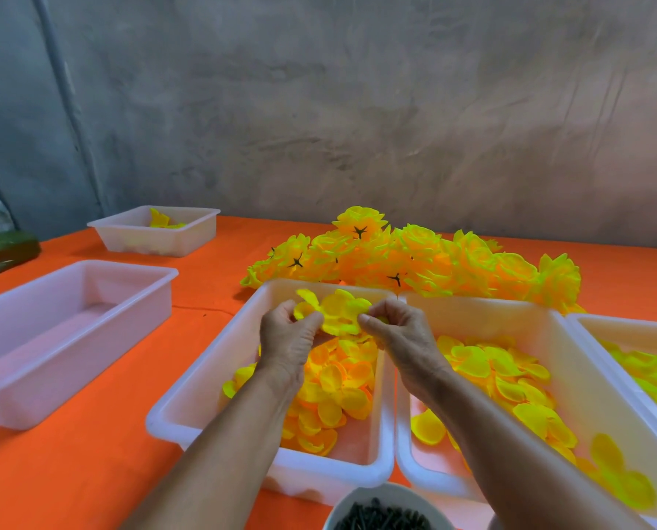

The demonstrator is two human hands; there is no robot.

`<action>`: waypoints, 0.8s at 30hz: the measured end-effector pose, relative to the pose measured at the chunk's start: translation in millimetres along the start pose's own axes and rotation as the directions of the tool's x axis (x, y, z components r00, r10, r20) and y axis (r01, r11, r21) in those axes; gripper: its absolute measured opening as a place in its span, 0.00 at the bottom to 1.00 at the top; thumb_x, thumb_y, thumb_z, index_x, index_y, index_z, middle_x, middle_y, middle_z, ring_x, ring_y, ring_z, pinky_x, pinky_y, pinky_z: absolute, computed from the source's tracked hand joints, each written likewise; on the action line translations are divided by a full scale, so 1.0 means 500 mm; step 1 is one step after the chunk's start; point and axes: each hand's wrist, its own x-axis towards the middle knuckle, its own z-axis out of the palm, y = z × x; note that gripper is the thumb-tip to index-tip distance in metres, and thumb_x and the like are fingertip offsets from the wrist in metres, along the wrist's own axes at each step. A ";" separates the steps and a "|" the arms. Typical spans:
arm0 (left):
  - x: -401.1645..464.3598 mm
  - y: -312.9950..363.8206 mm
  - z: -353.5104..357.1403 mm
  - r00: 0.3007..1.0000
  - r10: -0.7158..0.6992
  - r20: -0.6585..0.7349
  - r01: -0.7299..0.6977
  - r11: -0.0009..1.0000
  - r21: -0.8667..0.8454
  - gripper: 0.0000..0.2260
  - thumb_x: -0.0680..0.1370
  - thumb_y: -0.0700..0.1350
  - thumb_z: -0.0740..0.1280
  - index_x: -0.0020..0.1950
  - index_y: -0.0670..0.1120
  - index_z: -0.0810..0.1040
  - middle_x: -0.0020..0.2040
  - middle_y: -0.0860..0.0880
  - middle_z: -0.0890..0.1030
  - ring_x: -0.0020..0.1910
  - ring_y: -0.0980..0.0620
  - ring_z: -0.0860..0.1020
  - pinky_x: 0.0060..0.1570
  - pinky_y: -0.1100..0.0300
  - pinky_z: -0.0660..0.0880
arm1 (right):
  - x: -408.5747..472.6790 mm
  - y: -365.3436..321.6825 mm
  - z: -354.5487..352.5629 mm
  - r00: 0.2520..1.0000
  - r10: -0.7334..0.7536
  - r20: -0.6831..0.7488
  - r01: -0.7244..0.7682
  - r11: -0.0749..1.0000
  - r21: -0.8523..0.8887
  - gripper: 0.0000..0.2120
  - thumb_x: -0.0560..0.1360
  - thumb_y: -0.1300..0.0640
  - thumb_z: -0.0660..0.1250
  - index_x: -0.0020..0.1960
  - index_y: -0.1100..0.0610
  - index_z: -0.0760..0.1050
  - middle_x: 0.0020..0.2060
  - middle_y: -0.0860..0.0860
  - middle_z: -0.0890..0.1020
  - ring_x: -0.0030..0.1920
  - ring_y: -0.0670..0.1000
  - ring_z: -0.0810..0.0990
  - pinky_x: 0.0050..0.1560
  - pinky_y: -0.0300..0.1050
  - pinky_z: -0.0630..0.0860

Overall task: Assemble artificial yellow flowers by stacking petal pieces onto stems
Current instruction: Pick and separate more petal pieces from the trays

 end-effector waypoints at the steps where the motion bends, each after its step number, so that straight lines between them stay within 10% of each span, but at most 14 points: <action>1: 0.009 -0.004 -0.004 0.998 -0.002 -0.065 0.002 1.000 -0.009 0.05 0.71 0.28 0.65 0.44 0.34 0.76 0.38 0.40 0.75 0.39 0.46 0.75 0.42 0.46 0.78 | 0.001 0.000 -0.002 1.000 0.003 -0.024 -0.002 0.999 0.038 0.11 0.74 0.68 0.67 0.36 0.58 0.72 0.29 0.51 0.71 0.27 0.41 0.69 0.30 0.34 0.66; 13: 0.021 -0.014 -0.013 0.978 -0.105 -0.183 0.098 0.994 -0.049 0.05 0.77 0.36 0.66 0.42 0.41 0.79 0.45 0.39 0.82 0.41 0.45 0.80 0.41 0.53 0.80 | 0.002 0.005 -0.006 0.999 0.002 0.036 -0.007 0.991 0.131 0.07 0.72 0.69 0.68 0.50 0.68 0.79 0.43 0.60 0.81 0.43 0.52 0.77 0.42 0.40 0.72; 18: 0.017 -0.011 -0.012 0.977 -0.077 -0.198 0.074 0.997 -0.022 0.04 0.77 0.38 0.66 0.46 0.41 0.80 0.49 0.38 0.82 0.49 0.40 0.81 0.50 0.45 0.79 | 0.002 0.005 -0.008 0.999 0.002 0.033 -0.006 0.992 0.124 0.02 0.69 0.69 0.71 0.40 0.65 0.78 0.34 0.54 0.81 0.34 0.45 0.78 0.36 0.34 0.73; 24: 0.015 -0.008 -0.011 0.982 -0.077 -0.171 0.069 0.996 -0.052 0.08 0.78 0.37 0.65 0.39 0.45 0.79 0.43 0.41 0.81 0.39 0.47 0.80 0.34 0.59 0.77 | 0.002 0.002 -0.009 0.997 0.003 0.080 -0.013 0.993 0.118 0.06 0.71 0.67 0.70 0.37 0.61 0.76 0.29 0.49 0.81 0.32 0.42 0.77 0.36 0.32 0.72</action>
